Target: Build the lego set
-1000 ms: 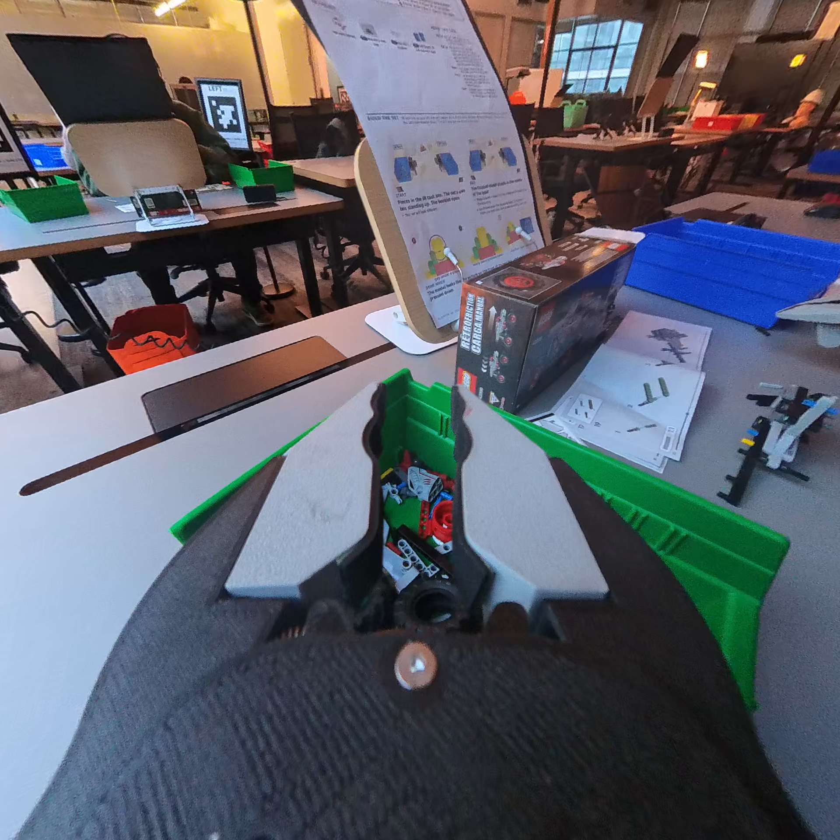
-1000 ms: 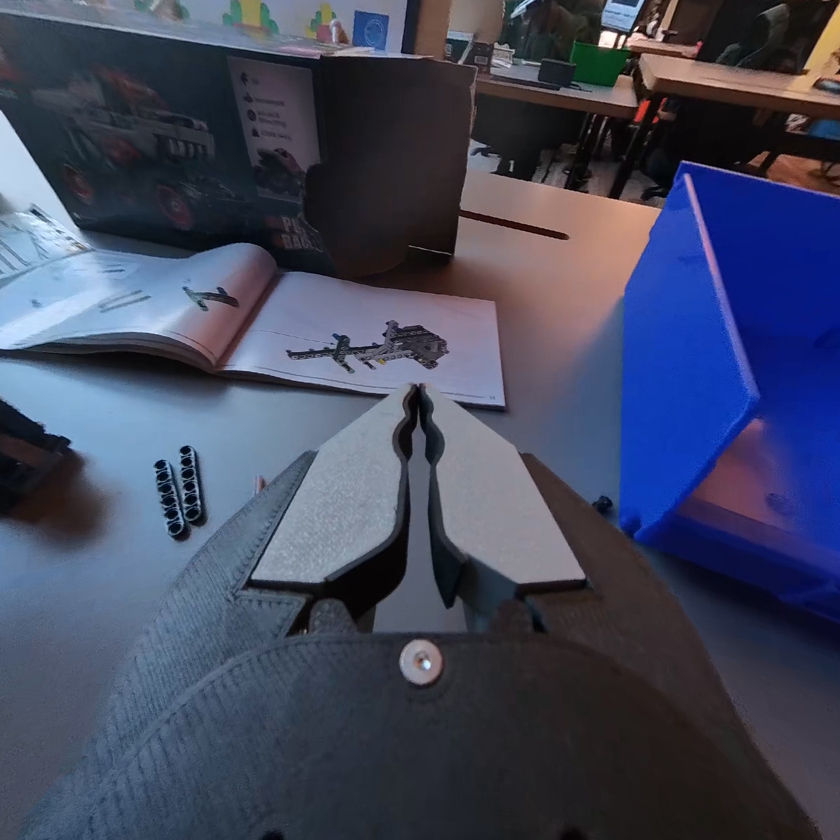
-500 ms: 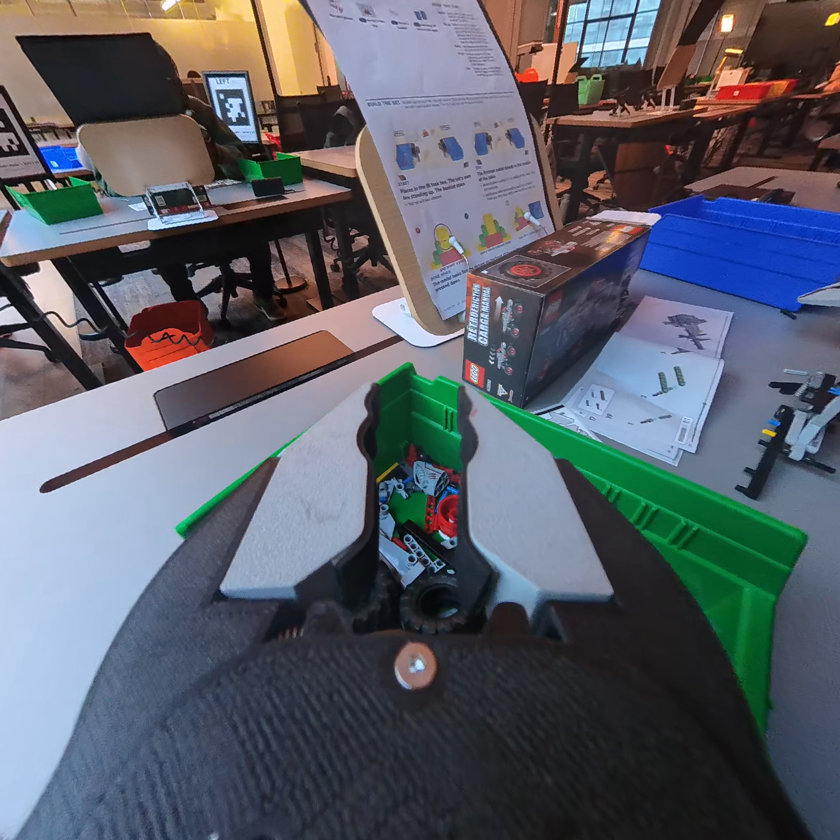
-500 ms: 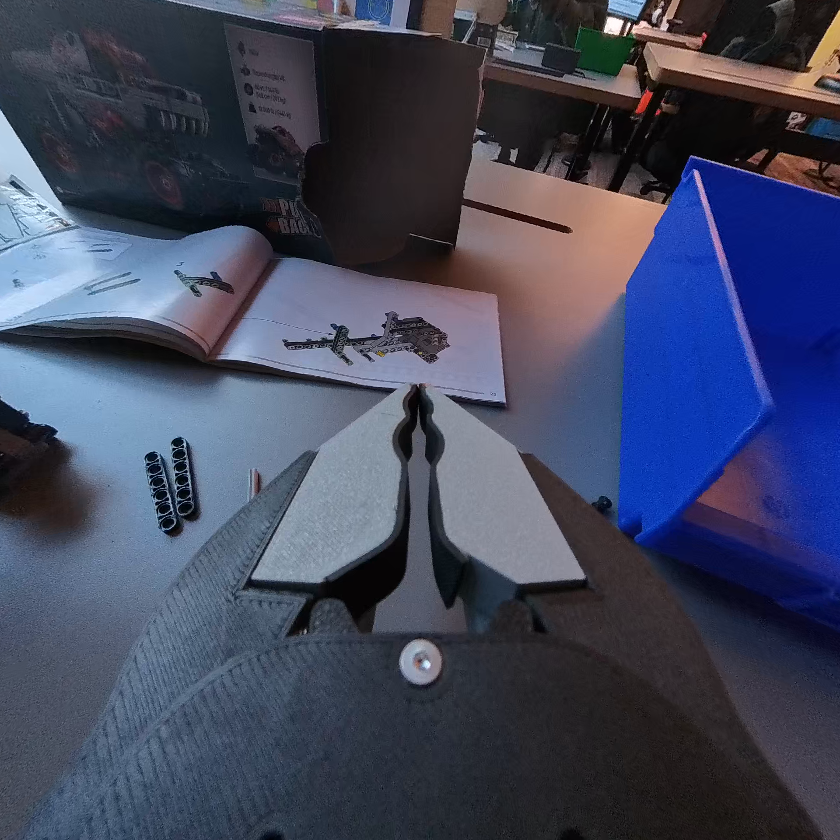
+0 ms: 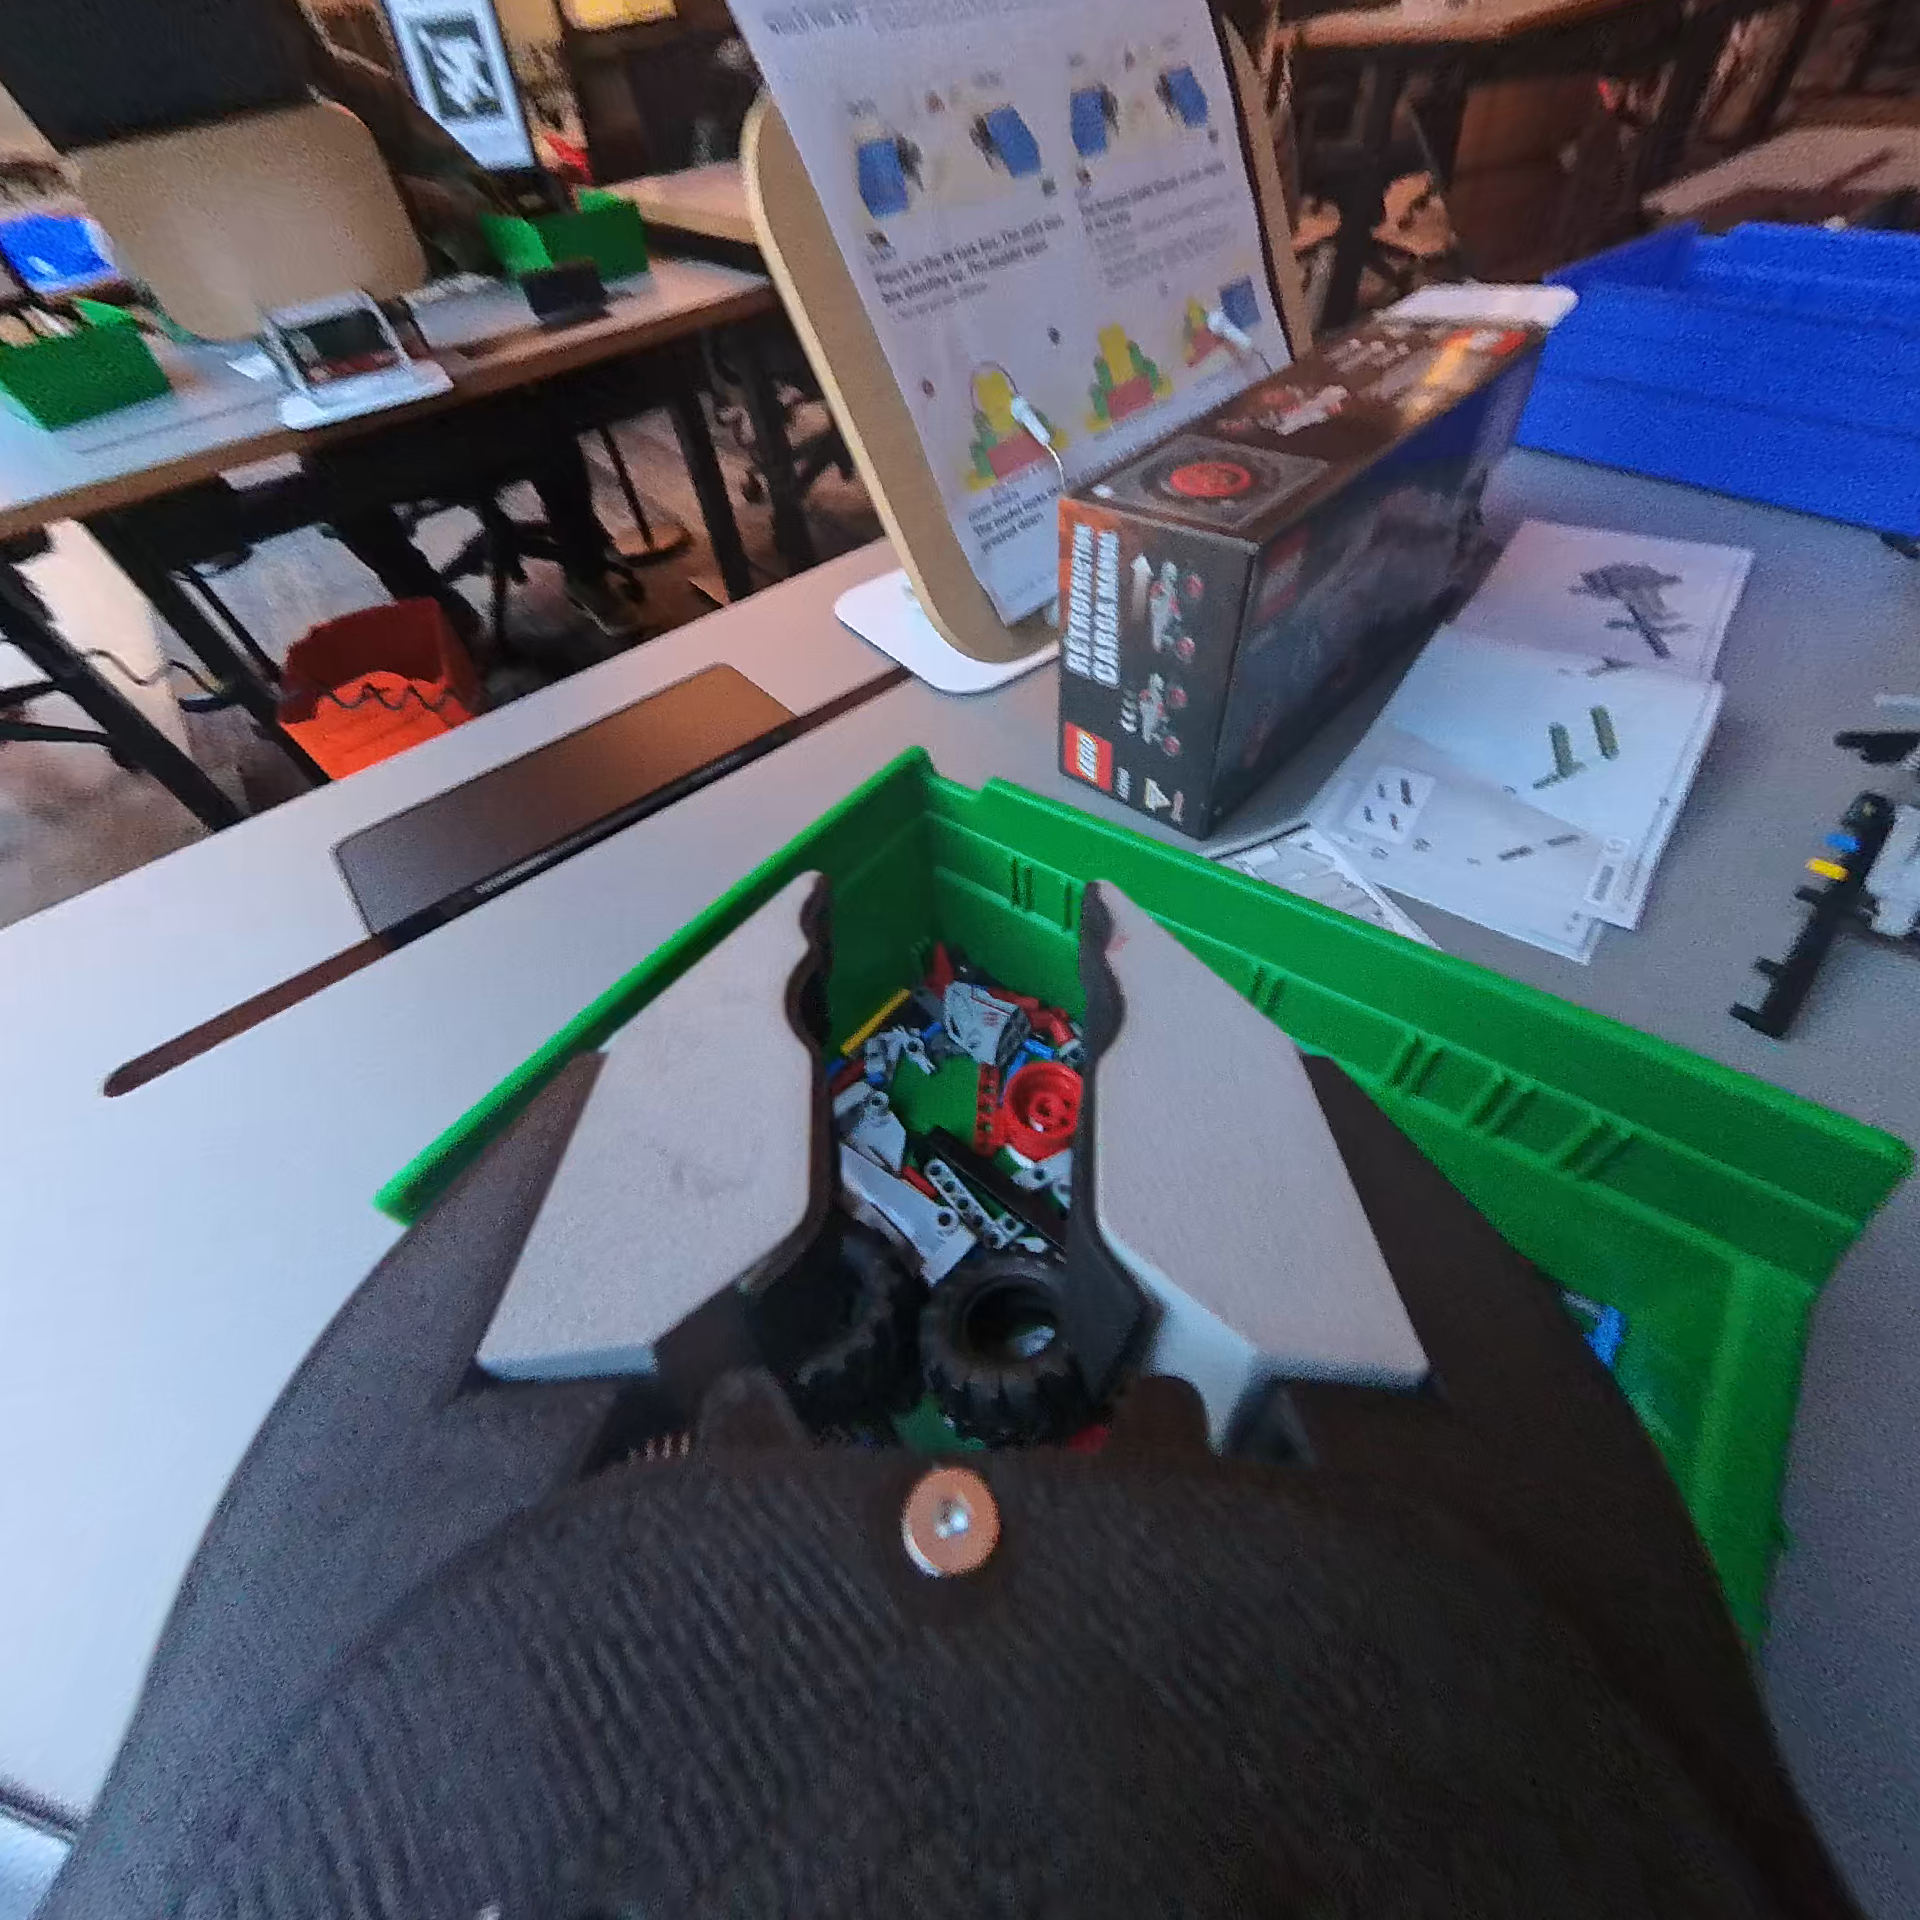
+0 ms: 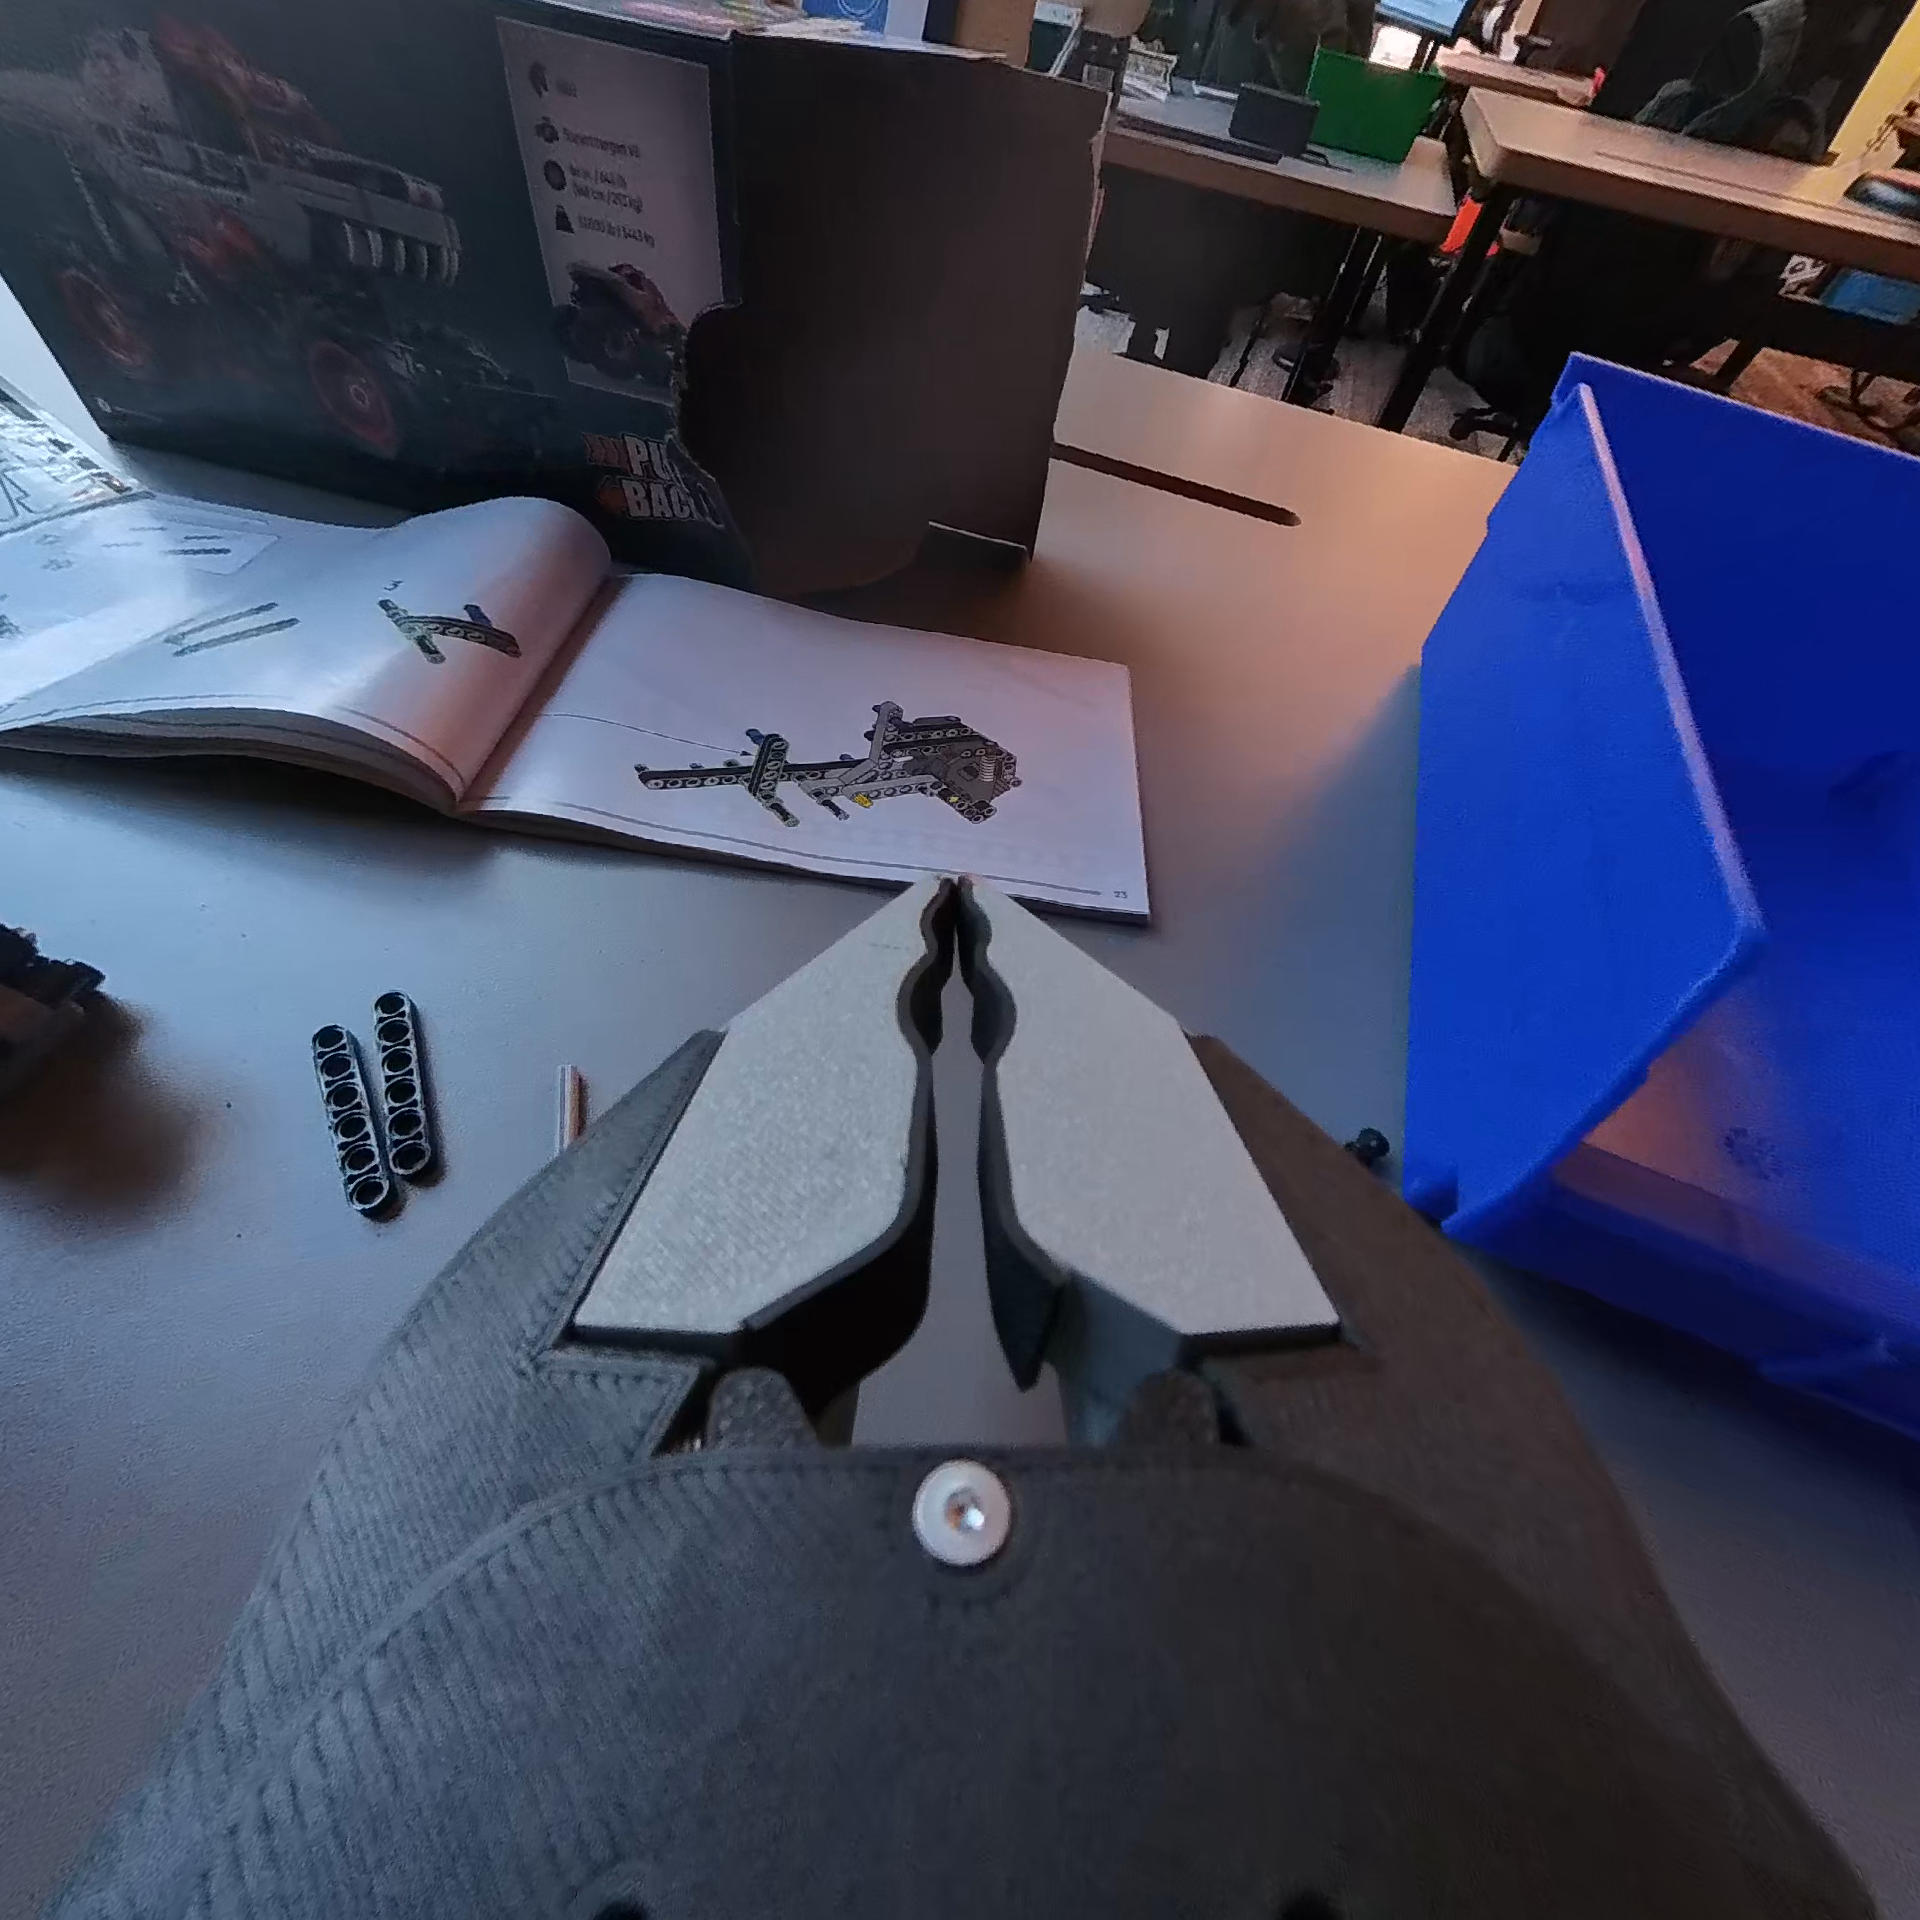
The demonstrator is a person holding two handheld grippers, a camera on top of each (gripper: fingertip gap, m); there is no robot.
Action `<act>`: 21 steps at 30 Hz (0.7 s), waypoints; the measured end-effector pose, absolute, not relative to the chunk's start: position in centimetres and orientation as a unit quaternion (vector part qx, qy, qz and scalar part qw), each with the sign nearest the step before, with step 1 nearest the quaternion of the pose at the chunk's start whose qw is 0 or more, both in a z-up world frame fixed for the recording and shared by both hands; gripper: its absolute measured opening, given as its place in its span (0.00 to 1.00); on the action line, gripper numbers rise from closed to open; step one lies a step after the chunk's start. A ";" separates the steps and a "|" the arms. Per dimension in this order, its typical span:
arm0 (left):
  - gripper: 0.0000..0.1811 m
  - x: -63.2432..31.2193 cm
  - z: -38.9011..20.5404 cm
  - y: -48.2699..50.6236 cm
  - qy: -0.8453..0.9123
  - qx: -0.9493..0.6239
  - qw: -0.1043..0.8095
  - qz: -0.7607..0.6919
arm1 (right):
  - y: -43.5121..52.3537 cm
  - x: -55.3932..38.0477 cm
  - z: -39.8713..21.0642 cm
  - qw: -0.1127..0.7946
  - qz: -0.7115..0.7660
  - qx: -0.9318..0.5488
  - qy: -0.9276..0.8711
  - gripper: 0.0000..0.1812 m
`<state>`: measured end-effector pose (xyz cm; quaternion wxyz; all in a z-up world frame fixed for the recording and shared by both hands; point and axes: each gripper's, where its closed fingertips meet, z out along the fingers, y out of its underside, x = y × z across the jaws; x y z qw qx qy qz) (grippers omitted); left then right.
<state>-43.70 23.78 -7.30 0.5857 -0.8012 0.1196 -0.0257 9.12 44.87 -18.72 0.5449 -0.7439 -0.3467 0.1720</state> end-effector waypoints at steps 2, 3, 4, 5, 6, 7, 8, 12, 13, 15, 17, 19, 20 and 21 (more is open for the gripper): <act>0.18 -41.8 -7.8 23.9 0.151 -0.811 0.561 -0.063 | 44.9 9.2 -18.6 0.548 0.173 -0.742 -0.345 0.00; 0.18 -40.4 -8.1 23.8 0.176 -0.816 0.544 -0.089 | 44.9 9.2 -18.6 0.548 0.173 -0.742 -0.344 0.00; 0.18 -38.9 -8.7 23.7 0.201 -0.823 0.519 -0.113 | 44.9 9.2 -18.6 0.549 0.173 -0.743 -0.343 0.00; 0.20 -37.5 -9.9 23.4 0.227 -0.837 0.480 -0.134 | 44.9 9.3 -18.6 0.549 0.172 -0.743 -0.342 0.00; 0.21 -36.5 -11.3 23.0 0.248 -0.855 0.431 -0.146 | 44.9 9.3 -18.6 0.549 0.172 -0.743 -0.341 0.00; 0.22 -36.0 -12.7 22.7 0.258 -0.874 0.386 -0.145 | 44.9 9.4 -18.6 0.549 0.172 -0.744 -0.341 0.00; 0.24 -36.0 -14.0 22.4 0.258 -0.890 0.350 -0.138 | 44.9 9.4 -18.6 0.550 0.171 -0.744 -0.340 0.00; 0.29 -35.5 -17.4 21.8 0.262 -0.919 0.257 -0.143 | 44.9 9.4 -18.5 0.553 0.172 -0.741 -0.341 0.00; 0.28 -35.6 -17.9 21.8 0.266 -0.923 0.242 -0.139 | 44.8 9.4 -18.5 0.552 0.172 -0.741 -0.342 0.00; 0.28 -36.3 -19.1 22.0 0.271 -0.932 0.212 -0.116 | 44.8 9.3 -18.5 0.551 0.173 -0.741 -0.344 0.00; 0.27 -37.4 -20.2 22.1 0.272 -0.942 0.174 -0.090 | 44.8 9.2 -18.5 0.550 0.173 -0.740 -0.347 0.00; 0.26 -38.2 -21.6 21.5 0.281 -0.948 0.127 -0.076 | 44.7 9.2 -18.5 0.550 0.172 -0.738 -0.350 0.00; 0.25 -38.8 -22.1 21.5 0.282 -0.951 0.112 -0.066 | 44.6 9.1 -18.5 0.551 0.171 -0.737 -0.352 0.00; 0.22 -39.6 -22.3 21.7 0.277 -0.954 0.108 -0.048 | 44.6 9.1 -18.5 0.552 0.170 -0.735 -0.354 0.00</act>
